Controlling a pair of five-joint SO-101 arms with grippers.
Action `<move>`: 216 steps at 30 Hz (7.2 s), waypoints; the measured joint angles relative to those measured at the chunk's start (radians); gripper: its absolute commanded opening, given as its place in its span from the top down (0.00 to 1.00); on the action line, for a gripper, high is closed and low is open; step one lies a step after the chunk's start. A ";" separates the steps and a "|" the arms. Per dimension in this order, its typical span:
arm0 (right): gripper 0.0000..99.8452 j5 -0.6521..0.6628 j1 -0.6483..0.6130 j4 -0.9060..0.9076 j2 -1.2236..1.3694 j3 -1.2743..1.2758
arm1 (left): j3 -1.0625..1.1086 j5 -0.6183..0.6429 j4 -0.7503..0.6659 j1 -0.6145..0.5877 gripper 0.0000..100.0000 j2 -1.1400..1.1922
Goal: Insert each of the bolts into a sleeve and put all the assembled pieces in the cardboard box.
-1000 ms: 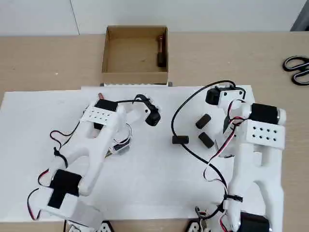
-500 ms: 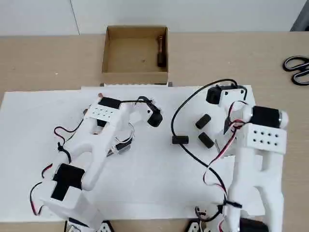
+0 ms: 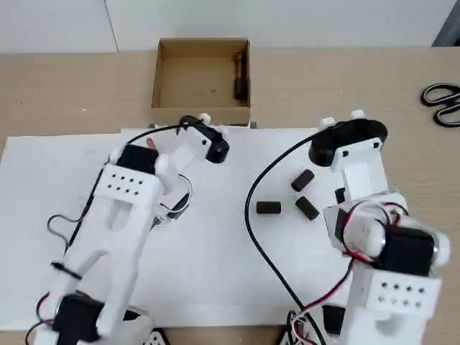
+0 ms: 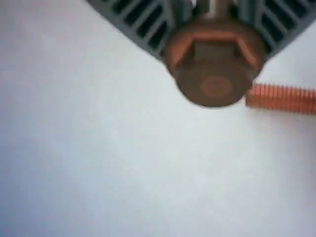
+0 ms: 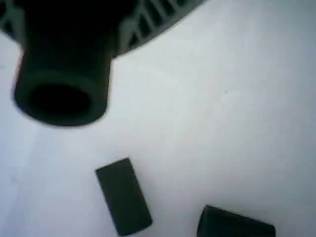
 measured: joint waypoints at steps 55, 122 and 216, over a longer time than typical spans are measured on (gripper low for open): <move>1.00 -0.158 -0.787 -0.796 -0.888 1.145 | 1.030 0.982 -0.844 0.192 0.99 -1.547; 1.00 -0.144 -0.809 -0.809 -0.888 1.137 | 1.114 0.984 -0.827 0.288 0.99 -1.548; 1.00 -0.305 -0.374 -0.868 0.298 0.041 | 1.304 0.434 -0.669 -0.137 0.99 -1.548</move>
